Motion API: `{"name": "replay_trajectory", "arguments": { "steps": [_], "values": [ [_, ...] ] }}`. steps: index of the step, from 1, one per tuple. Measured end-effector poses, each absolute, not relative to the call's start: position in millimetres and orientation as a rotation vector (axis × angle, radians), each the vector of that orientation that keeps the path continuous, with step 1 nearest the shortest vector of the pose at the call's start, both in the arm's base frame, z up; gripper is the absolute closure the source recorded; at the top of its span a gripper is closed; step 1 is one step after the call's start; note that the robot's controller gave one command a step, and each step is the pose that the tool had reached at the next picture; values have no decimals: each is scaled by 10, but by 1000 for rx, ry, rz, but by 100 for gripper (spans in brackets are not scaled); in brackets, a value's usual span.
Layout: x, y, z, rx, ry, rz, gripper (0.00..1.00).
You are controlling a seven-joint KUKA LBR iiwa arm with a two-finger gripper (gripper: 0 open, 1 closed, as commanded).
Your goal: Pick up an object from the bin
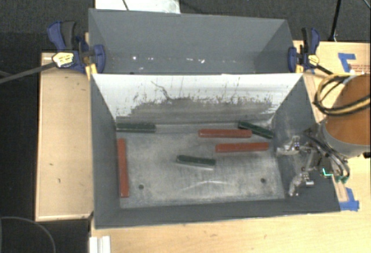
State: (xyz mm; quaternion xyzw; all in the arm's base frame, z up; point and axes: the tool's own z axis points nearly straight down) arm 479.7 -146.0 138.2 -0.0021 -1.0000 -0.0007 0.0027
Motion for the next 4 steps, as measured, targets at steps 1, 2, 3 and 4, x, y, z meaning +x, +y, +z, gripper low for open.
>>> {"name": "replay_trajectory", "arguments": {
  "steps": [1, 2, 3, 4],
  "values": [
    [4819, -1456, 1422, 3, -3144, 1, 0],
    [5496, -1282, 898, 16, -3151, 3, 0],
    [5585, -1068, 842, 159, -3142, 1, 100],
    [5585, -1068, 842, 160, -3142, 1, 100]
  ]
}}
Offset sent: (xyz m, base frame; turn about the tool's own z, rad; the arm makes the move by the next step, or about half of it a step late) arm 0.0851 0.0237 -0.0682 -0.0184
